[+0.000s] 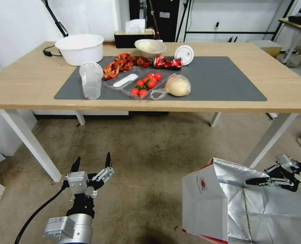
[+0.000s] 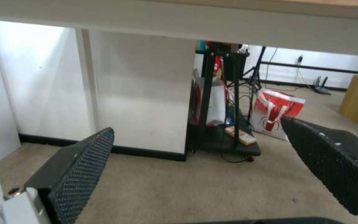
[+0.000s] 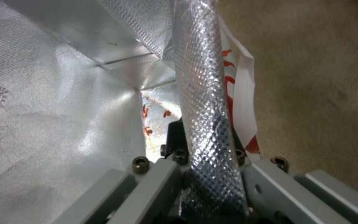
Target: Pick up the food delivery bag from the floor and place it on the table.
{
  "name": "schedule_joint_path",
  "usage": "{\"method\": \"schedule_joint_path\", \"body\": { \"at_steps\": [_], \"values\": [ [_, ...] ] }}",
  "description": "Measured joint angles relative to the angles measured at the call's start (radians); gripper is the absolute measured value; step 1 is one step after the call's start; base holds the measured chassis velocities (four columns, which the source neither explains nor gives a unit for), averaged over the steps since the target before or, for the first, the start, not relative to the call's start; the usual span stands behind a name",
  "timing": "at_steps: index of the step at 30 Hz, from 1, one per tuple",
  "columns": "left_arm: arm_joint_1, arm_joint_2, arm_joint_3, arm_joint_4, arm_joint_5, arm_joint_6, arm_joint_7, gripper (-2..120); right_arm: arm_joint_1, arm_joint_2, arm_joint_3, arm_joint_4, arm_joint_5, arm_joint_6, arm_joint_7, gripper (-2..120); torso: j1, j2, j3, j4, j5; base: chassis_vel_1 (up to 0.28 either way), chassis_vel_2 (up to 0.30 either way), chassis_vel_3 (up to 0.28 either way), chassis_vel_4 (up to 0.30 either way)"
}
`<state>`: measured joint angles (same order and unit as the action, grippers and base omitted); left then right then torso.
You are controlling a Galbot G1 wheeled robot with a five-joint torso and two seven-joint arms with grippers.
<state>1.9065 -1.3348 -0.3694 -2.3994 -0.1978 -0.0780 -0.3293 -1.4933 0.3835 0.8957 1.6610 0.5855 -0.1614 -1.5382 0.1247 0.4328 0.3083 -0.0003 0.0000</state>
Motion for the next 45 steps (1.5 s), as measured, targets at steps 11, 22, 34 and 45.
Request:
{"method": "schedule_joint_path", "body": {
  "at_steps": [11,22,34,45],
  "values": [
    [0.002,-0.001,0.000,-0.006,0.001,0.000,0.000,100,0.000,-0.003,0.003,0.000,0.004,-0.001,0.000,0,0.016,0.042,0.027,0.0001,0.0000,0.000,0.000,0.000,0.000],
    [0.009,-0.003,0.000,-0.013,0.003,0.000,0.000,100,-0.003,-0.003,0.008,0.002,0.006,-0.002,0.000,0,0.031,0.086,0.055,0.0002,0.0000,0.000,0.000,0.000,0.000],
    [0.014,-0.005,0.000,-0.016,0.007,0.000,0.000,100,-0.002,-0.005,0.010,0.002,0.011,-0.002,0.000,0,0.050,0.135,0.085,0.0002,0.0000,0.000,0.000,0.000,0.000],
    [0.012,-0.007,0.002,-0.017,0.009,-0.001,0.001,100,-0.005,-0.009,0.011,-0.004,0.012,-0.001,0.000,0,0.068,0.182,0.114,0.0001,0.0000,0.000,0.000,0.000,0.000]
  ]
}}
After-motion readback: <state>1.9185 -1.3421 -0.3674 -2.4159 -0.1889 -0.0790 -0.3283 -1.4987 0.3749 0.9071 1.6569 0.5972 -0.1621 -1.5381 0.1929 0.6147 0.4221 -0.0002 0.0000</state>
